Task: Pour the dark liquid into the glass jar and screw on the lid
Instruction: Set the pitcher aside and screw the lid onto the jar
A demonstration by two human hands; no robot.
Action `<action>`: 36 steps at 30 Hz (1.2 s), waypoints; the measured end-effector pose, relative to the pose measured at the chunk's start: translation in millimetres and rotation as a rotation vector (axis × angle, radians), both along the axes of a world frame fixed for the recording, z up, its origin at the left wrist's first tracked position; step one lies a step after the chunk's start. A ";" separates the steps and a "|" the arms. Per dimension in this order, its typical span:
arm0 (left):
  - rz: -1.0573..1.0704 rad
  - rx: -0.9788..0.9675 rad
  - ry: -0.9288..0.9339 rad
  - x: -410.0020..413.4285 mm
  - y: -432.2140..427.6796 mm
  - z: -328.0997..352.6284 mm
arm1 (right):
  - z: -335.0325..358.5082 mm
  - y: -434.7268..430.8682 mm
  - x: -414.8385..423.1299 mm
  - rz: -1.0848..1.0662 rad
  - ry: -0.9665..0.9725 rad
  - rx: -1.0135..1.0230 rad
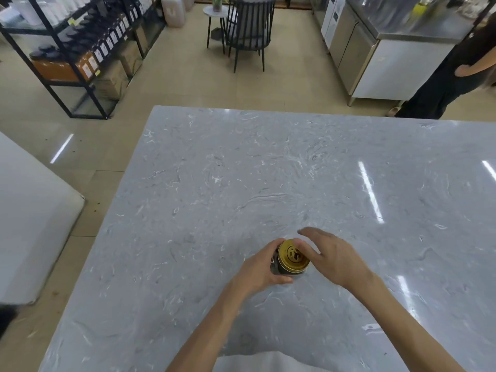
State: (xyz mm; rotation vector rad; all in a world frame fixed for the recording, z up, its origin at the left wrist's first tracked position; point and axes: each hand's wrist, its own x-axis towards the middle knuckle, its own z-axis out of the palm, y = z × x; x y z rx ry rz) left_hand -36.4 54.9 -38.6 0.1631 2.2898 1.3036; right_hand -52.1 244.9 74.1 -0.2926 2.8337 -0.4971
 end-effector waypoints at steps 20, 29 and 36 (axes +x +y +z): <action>-0.170 0.087 -0.062 -19.8 -16.4 2.1 | -21.6 -12.5 6.2 0.497 0.018 -0.374; -0.368 -0.014 -0.052 -40.2 -12.9 15.1 | -5.3 -10.8 -5.3 0.606 -0.148 -0.438; -0.550 -0.217 -0.122 -54.9 -17.6 19.2 | -2.5 -14.0 -3.5 0.647 -0.200 -0.377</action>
